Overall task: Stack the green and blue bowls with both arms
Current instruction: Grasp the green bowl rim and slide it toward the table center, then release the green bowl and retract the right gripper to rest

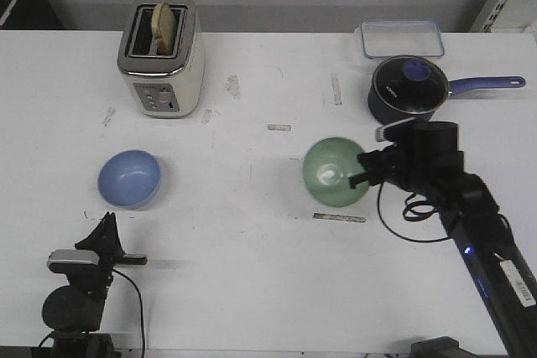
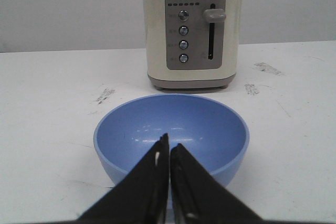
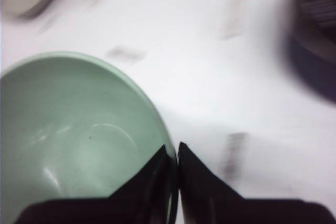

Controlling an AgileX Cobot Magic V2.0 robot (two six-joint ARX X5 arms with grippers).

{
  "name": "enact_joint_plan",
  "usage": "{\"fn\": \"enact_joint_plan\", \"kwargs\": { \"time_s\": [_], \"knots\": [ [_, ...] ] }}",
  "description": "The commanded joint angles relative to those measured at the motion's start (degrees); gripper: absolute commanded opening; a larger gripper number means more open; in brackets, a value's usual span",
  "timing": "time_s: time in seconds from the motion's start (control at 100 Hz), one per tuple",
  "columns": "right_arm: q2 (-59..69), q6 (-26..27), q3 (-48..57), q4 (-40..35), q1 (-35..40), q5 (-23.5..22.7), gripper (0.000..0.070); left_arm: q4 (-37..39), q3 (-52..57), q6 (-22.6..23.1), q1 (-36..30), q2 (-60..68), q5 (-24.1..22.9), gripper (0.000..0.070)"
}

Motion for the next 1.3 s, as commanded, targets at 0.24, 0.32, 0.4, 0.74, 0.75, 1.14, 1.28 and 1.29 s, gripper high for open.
{"fn": "enact_joint_plan", "kwargs": {
  "time_s": [0.24,0.32,0.4,0.74,0.75,1.14,1.28,1.29],
  "knots": [
    [8.7,1.4,0.5,0.0,20.1,2.2,0.0000,0.7,-1.2,0.3,0.0,-0.1,0.1,0.0001],
    [11.8,1.3,0.5,0.2,22.7,4.1,0.0000,0.7,-1.2,0.3,0.0,-0.1,0.1,0.0001],
    [14.7,0.8,0.5,0.5,24.3,4.5,0.0000,0.7,-1.2,0.3,0.0,-0.1,0.1,0.0001],
    [20.3,-0.4,0.5,0.3,25.2,4.3,0.0003,0.7,-1.2,0.3,0.0,-0.1,0.1,0.0001],
    [20.3,-0.4,0.5,0.4,25.2,4.3,0.0004,0.7,-1.2,0.3,0.0,-0.1,0.1,0.0001],
    [18.8,-0.5,1.4,0.4,25.1,4.2,0.0514,0.7,-1.2,0.3,0.0,-0.1,0.1,0.0001],
    [16.1,-0.7,4.3,0.2,23.9,4.4,0.0512,0.7,-1.2,0.3,0.0,-0.1,0.1,0.0001],
    [15.9,-0.7,4.6,0.1,23.7,4.4,0.0512,0.7,-1.2,0.3,0.0,-0.1,0.1,0.0001]
  ]
}}
